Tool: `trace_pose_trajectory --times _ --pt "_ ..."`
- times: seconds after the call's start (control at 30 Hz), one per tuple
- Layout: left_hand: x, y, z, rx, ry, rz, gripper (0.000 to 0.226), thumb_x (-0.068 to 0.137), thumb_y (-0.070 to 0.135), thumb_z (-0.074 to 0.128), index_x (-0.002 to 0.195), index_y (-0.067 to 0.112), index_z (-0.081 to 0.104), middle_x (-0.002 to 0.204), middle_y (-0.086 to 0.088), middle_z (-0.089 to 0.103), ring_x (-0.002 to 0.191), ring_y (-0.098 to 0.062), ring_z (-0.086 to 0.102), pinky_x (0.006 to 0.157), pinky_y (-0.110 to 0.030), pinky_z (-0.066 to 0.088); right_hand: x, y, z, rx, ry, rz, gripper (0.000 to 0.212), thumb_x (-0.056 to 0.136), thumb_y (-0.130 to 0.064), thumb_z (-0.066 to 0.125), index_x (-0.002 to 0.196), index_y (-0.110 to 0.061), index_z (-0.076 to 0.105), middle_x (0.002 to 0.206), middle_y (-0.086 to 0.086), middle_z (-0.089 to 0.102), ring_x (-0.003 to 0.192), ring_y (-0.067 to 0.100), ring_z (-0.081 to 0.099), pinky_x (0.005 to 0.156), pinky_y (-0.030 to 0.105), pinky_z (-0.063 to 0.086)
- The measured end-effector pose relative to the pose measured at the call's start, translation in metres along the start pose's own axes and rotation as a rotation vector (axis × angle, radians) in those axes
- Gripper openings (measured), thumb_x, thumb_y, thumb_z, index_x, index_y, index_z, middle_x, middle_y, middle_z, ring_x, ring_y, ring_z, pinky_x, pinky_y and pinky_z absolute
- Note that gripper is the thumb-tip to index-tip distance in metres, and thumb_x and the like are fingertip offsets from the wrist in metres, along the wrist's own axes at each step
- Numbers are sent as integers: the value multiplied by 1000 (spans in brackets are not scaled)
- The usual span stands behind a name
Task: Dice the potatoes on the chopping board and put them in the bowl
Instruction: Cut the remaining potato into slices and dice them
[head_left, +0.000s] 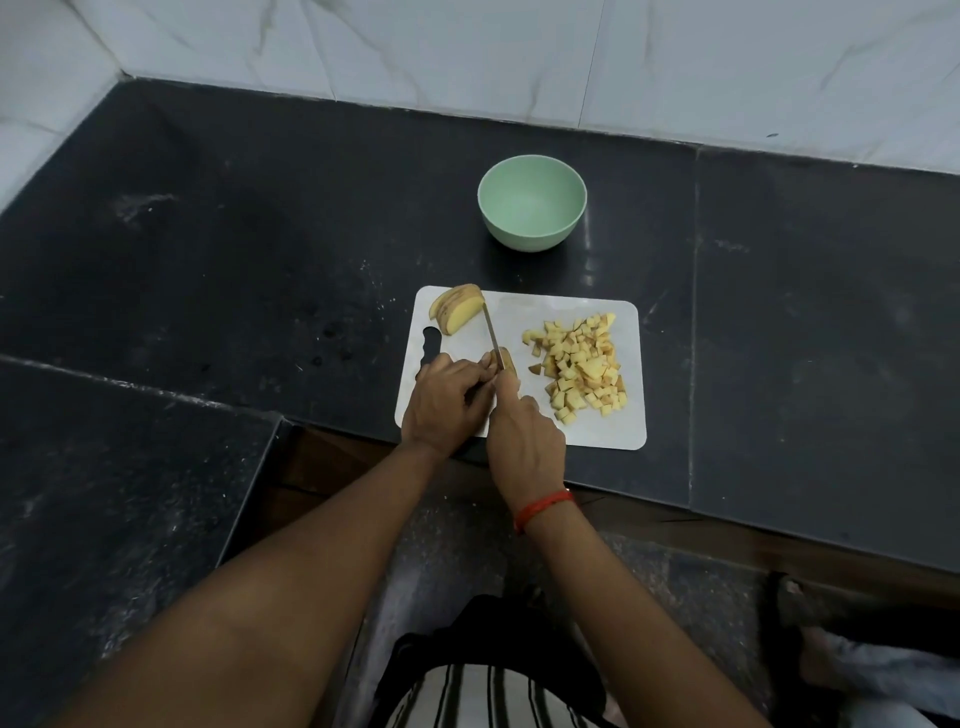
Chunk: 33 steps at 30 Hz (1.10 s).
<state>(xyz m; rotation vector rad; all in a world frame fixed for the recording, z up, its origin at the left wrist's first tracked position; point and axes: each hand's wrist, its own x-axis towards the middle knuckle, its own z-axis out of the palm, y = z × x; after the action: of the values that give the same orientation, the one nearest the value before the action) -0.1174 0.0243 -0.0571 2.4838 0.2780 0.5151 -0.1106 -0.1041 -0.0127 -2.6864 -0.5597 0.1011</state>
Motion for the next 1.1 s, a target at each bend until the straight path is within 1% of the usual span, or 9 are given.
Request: trace_pose_trajectory --times 0.1,0.27,0.37,0.57,0.7,0.77,0.87,0.97,1.1 --pt "-1 1 0 -1 3 0 14 95 21 68 82 16 71 78 2 72 70 -17 43 65 -32 34 1 5 3 19 19 -33 42 102 -10 40 142 -21 39 86 12 65 68 34 66 53 31 33" --pt "-2 0 0 17 22 11 16 96 22 68 81 17 70 77 4 71 70 -19 44 63 -31 31 -2 6 2 -35 69 -69 50 84 -3 70 127 -18 49 60 7 58 40 26 56 43 18 7" --pt "0 -3 1 12 20 0 18 97 24 67 80 18 69 80 6 72 73 -18 44 65 -31 33 -15 8 2 -80 94 -52 50 73 1 78 111 -14 50 55 5 55 33 21 52 40 17 16" --pt "-2 -4 3 27 7 -6 16 96 27 67 83 18 71 84 8 74 76 -16 44 66 -33 39 -60 25 -3 -142 -155 -6 33 102 -11 37 135 -15 36 99 7 63 72 26 69 52 33 37" --pt "-2 -1 2 38 35 -7 18 97 28 67 82 18 71 83 8 74 74 -15 44 66 -32 38 -79 36 -11 -132 -244 53 25 106 -20 27 131 -21 30 105 3 61 82 28 69 56 35 36" --pt "-2 -1 3 38 40 -12 17 96 28 68 83 17 72 84 7 74 73 -16 47 66 -33 39 -87 41 -12 -71 -209 75 6 107 -26 27 113 -26 29 96 1 64 78 30 69 56 36 40" --pt "-2 -1 5 42 21 -7 15 96 29 66 93 16 73 90 5 73 77 -18 53 70 -38 45 -92 49 -19 219 -50 84 15 107 -33 35 94 -29 28 77 1 64 65 32 65 51 36 41" --pt "-2 -1 1 15 -12 2 21 99 32 59 112 18 69 109 6 72 90 -18 57 79 -45 48 -66 58 -28 386 195 -27 10 106 -27 46 98 -25 40 68 1 60 52 29 58 46 30 31" --pt "0 4 -5 48 -48 22 38 95 15 51 132 22 58 137 6 60 99 -22 51 83 -45 49 -15 73 -26 587 337 27 10 104 -26 48 104 -17 48 80 2 65 66 28 64 50 34 43"
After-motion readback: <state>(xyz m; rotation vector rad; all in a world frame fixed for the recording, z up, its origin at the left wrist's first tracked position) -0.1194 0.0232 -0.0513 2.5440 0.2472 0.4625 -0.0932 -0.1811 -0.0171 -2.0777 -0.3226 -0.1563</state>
